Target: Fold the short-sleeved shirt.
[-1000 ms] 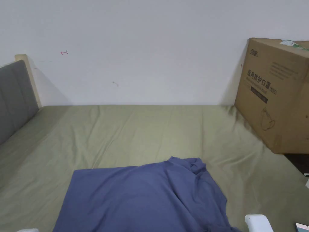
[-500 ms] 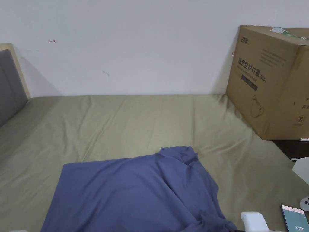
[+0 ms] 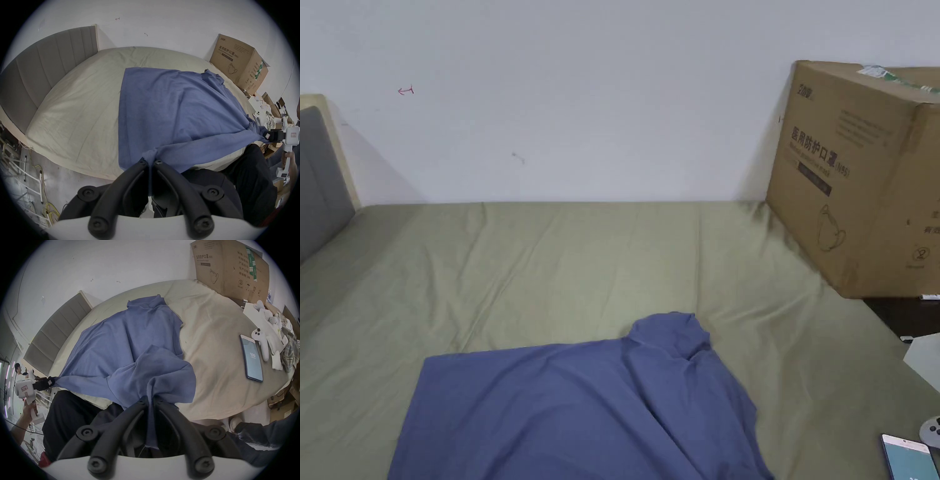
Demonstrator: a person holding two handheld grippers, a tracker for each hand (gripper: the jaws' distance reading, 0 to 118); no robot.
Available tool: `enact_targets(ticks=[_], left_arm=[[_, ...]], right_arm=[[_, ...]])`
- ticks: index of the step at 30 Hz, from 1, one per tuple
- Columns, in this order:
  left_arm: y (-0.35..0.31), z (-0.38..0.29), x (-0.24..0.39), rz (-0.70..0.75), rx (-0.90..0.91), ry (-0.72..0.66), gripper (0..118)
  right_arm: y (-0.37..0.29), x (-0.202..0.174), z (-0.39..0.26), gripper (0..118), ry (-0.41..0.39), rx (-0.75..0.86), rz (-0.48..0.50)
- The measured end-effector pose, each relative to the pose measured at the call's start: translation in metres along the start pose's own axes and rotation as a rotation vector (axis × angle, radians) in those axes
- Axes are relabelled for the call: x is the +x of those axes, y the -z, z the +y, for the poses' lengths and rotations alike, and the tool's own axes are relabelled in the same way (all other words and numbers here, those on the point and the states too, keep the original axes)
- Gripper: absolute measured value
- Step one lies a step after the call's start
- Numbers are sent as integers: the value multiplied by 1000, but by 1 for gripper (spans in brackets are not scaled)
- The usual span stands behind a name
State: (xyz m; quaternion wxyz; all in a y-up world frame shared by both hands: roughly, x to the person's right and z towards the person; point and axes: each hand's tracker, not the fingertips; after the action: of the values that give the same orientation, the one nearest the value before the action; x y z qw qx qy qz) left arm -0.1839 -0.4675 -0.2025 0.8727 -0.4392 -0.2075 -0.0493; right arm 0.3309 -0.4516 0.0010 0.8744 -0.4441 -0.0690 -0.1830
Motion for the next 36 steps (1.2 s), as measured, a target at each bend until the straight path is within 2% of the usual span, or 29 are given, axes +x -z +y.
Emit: enact_targets(ticks=[7, 10, 11, 12, 13, 14, 15, 19, 22, 24, 26, 27, 28, 29, 30, 31, 32, 33, 34, 36], left_arm=[[-2, 0, 12, 4, -23, -15, 2], [6, -3, 13, 23, -30, 21, 2], [9, -3, 14, 30, -37, 23, 10], [19, -4, 7, 31, -69, 15, 30], [23, -5, 4, 18, -102, -7, 55], [25, -6, 0, -11, -114, -46, 64], [24, -8, -4, -48, -87, -97, 62], [9, -1, -6, -29, -31, -124, 64], [-38, 6, 10, -40, 108, -124, 65], [-74, 8, 20, -37, 233, -110, 64], [-106, 3, 35, -23, 353, -57, 57], [-118, -1, 43, -34, 396, -40, 53], [-121, -6, 44, -44, 424, -22, 53], [-129, -10, 55, -24, 441, 3, 23], [-134, -14, 67, 49, 444, 29, 0], [-138, -18, 74, 95, 463, 47, 0], [-139, -20, 75, 21, 445, 48, 0], [-140, -21, 79, -61, 432, 48, 0], [-142, -23, 84, -17, 438, 42, 0], [-140, -26, 87, -47, 430, 38, 0]], right_arm=[[13, 5, -3, 4, 22, -19, -8], [22, 13, -3, 4, 28, -28, -9], [25, 15, -3, 5, 34, -30, -8], [27, 17, -2, 11, 38, -33, -15], [33, 21, -2, 40, 38, -51, -41], [36, 23, -1, 65, 35, -82, -73], [36, 25, 0, 76, 43, -78, -72], [10, 25, 3, 76, 55, -41, -84], [-30, 21, -1, 76, 50, 111, -113], [-67, 7, -9, 76, -7, 297, -145], [-102, -12, -25, 76, -86, 507, -181], [-114, -21, -33, 75, -137, 559, -181], [-122, -27, -39, 75, -152, 593, -150], [-134, -41, -42, 68, -144, 610, -108], [-135, -48, -43, 47, -138, 570, -107], [-134, -54, -43, 7, -138, 550, -119], [-131, -58, -48, 0, -119, 552, -160], [-126, -54, -44, 0, -104, 492, -71], [-123, -55, -43, 0, -98, 458, -45], [-110, -47, -42, 0, -97, 448, -101]])
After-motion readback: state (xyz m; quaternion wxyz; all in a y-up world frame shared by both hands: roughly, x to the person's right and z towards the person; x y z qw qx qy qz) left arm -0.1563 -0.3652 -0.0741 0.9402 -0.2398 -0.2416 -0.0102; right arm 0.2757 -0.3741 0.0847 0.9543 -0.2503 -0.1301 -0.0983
